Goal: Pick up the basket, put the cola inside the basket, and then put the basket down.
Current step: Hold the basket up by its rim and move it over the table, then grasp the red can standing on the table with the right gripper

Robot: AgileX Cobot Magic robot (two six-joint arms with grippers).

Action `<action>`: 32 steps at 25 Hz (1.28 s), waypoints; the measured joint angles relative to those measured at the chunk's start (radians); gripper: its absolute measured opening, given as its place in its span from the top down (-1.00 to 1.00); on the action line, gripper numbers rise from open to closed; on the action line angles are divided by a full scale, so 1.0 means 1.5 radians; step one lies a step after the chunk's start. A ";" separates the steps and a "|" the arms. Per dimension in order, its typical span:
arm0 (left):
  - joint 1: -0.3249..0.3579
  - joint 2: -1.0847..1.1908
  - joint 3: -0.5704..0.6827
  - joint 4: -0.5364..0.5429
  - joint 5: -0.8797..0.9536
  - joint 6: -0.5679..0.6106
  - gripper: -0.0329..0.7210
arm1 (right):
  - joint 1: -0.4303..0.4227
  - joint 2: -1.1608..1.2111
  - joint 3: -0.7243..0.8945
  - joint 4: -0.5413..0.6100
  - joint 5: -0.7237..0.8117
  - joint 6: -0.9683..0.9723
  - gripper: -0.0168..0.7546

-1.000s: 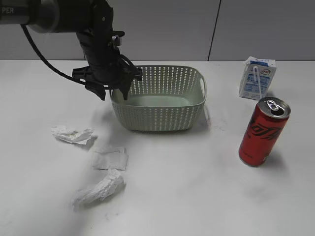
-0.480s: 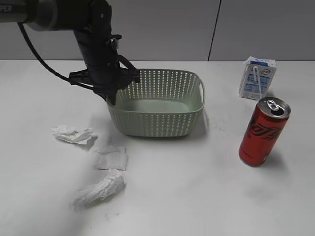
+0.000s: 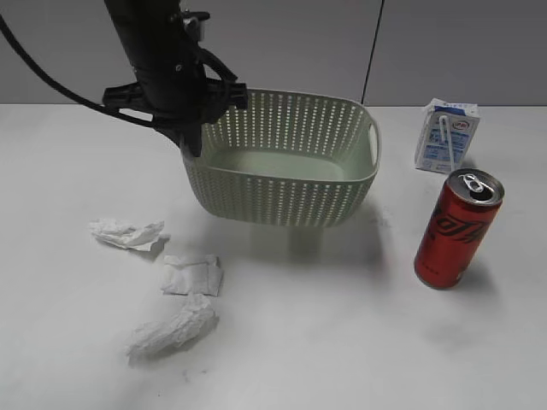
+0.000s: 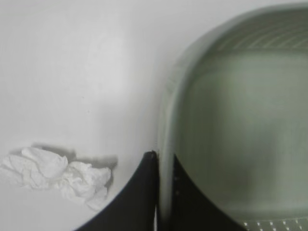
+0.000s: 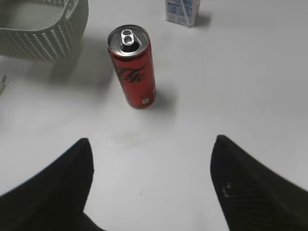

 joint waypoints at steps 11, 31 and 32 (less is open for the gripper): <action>-0.028 -0.046 0.104 -0.014 -0.046 0.000 0.92 | 0.026 0.416 -0.220 0.097 0.045 0.001 -0.53; -0.024 -0.047 0.120 -0.014 -0.086 0.000 0.92 | 0.132 0.808 -0.358 -0.075 -0.053 0.092 -0.81; -0.024 -0.047 0.120 -0.014 -0.087 0.000 0.92 | 0.132 0.817 -0.358 -0.076 -0.055 0.095 -0.81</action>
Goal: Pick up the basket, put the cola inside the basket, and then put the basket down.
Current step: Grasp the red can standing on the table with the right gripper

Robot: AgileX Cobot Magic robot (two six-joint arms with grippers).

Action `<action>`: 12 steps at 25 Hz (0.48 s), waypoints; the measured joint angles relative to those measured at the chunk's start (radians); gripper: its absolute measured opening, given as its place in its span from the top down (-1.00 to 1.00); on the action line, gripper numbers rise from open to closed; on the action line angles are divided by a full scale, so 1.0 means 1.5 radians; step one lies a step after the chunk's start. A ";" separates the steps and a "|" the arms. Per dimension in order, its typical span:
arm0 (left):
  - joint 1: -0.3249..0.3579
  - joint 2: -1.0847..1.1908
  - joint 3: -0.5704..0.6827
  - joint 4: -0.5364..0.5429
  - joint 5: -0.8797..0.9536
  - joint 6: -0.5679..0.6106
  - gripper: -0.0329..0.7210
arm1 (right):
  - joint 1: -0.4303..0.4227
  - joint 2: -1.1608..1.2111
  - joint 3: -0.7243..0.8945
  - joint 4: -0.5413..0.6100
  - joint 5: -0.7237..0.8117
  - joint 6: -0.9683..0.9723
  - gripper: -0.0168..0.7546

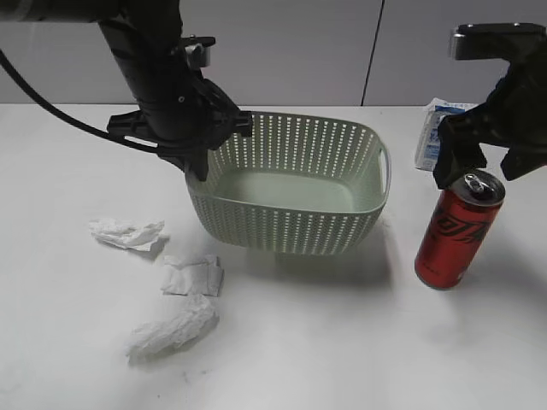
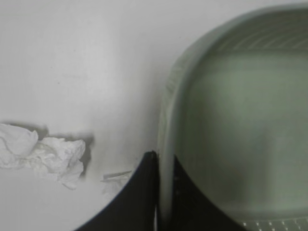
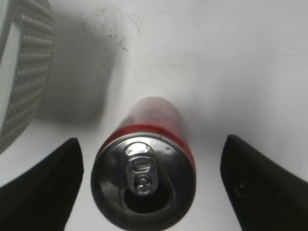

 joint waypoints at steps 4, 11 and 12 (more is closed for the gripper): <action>0.000 0.000 0.000 0.000 -0.004 0.000 0.92 | 0.000 0.032 0.000 -0.001 -0.003 0.009 -0.81; 0.000 0.000 0.000 0.000 -0.005 0.000 0.92 | 0.000 0.070 0.000 0.010 0.000 0.022 -0.77; 0.000 0.000 0.000 0.000 -0.005 0.000 0.92 | 0.000 0.071 0.000 0.013 0.004 0.025 -0.73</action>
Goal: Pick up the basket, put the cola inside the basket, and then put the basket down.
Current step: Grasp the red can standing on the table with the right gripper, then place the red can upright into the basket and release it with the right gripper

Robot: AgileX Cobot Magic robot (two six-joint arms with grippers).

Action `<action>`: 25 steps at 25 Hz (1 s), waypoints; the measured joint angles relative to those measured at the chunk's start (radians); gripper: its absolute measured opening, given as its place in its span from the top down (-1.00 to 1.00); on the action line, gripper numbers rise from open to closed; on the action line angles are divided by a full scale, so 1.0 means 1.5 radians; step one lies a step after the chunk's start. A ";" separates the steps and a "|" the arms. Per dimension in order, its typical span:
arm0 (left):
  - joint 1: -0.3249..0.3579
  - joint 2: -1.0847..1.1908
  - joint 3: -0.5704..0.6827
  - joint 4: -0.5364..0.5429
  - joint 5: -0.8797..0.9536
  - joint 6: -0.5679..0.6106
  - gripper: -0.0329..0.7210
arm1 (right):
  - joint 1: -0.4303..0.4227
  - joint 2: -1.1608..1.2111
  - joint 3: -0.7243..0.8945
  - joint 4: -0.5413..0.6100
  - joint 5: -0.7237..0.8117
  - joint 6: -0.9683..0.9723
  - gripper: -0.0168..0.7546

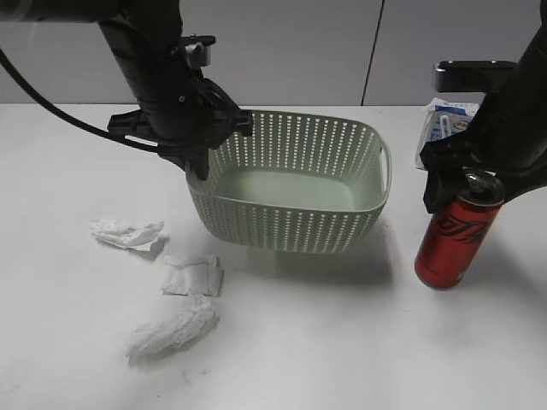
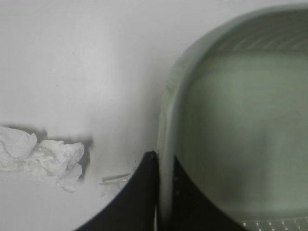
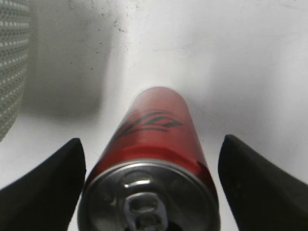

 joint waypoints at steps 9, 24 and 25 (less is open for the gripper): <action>0.000 -0.001 0.001 -0.001 -0.003 -0.002 0.92 | 0.000 0.001 -0.012 0.007 0.053 0.016 -0.35; 0.000 -0.001 0.001 -0.016 -0.021 -0.005 0.92 | 0.122 -0.071 -0.392 0.006 0.184 -0.008 -0.35; 0.000 -0.001 0.001 -0.016 -0.021 -0.005 0.92 | 0.135 -0.058 -0.396 0.007 0.185 -0.009 -0.35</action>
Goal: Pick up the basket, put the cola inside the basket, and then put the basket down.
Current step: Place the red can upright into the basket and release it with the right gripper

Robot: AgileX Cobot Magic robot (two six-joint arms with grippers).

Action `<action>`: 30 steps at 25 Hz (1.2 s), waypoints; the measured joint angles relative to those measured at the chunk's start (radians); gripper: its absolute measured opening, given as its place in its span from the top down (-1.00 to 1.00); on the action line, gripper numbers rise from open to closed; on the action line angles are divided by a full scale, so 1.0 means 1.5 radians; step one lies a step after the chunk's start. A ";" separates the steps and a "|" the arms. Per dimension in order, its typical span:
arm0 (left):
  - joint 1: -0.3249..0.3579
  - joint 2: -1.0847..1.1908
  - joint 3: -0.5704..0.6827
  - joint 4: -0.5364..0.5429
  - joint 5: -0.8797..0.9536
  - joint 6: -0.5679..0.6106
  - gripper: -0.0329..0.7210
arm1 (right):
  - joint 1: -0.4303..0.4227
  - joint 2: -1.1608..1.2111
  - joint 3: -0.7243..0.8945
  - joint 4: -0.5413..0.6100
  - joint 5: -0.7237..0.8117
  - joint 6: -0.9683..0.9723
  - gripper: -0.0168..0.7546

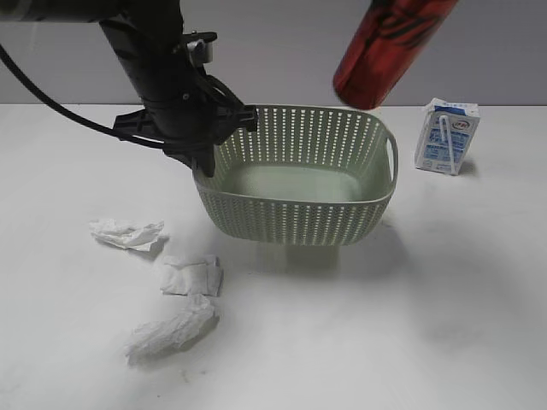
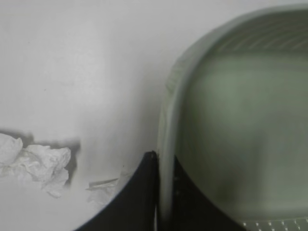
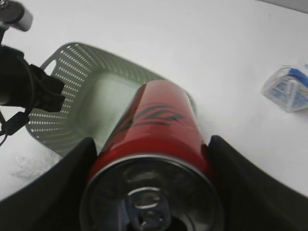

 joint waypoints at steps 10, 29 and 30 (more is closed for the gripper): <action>0.000 0.000 0.000 0.001 -0.005 -0.002 0.92 | 0.038 0.224 -0.003 0.000 0.003 -0.004 -0.35; 0.001 0.000 0.001 0.004 0.003 -0.002 0.92 | 0.039 0.135 -0.003 0.011 -0.006 -0.046 -0.74; 0.001 0.000 0.001 0.003 0.003 -0.002 0.92 | 0.037 0.122 -0.003 0.005 -0.014 -0.044 -0.74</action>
